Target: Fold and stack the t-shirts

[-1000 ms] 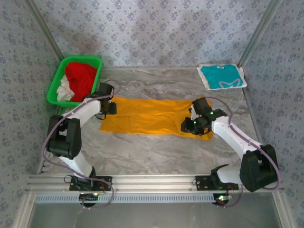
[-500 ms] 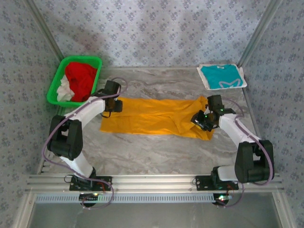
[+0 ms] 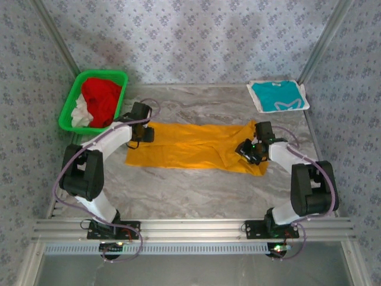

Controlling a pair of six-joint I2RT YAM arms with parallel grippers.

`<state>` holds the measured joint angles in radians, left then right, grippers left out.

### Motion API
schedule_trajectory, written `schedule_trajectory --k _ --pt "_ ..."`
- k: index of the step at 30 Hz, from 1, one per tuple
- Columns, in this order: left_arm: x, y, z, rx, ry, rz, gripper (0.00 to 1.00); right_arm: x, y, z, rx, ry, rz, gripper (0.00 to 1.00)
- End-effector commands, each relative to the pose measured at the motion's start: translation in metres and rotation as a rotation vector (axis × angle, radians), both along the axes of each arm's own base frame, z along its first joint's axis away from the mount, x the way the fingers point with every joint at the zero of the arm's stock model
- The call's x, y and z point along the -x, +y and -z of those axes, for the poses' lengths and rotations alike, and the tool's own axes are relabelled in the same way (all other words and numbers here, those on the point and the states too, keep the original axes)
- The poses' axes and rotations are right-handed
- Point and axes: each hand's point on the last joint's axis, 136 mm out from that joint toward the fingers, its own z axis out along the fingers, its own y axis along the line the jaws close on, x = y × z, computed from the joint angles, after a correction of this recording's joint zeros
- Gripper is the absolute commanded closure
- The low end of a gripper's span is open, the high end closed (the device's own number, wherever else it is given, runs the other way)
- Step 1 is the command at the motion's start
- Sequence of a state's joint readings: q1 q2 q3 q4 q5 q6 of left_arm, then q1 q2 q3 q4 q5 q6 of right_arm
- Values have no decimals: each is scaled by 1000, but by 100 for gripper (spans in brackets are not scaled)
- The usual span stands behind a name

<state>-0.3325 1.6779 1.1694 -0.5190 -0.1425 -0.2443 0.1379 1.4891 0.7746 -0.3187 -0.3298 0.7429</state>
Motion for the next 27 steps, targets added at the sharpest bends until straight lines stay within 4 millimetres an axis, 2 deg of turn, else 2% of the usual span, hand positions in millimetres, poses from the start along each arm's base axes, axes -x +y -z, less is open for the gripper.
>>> schedule_trajectory --k 1,6,11,15,25,27 --pt "2 -3 -4 22 -8 0 52 0 7 -5 1 -18 8 62" --pt "0 -3 -8 24 -18 1 52 12 3 -13 12 -30 40 62" --pt "-3 -6 -10 34 -24 5 52 26 -5 -1 21 -2 108 62" --pt "-1 -5 -13 31 -25 9 51 29 -10 4 28 9 133 63" --pt "2 -6 -10 36 -19 6 51 3 -2 2 10 -49 102 65" --pt "2 -6 -11 37 -22 6 51 1 -2 5 8 -43 106 69"
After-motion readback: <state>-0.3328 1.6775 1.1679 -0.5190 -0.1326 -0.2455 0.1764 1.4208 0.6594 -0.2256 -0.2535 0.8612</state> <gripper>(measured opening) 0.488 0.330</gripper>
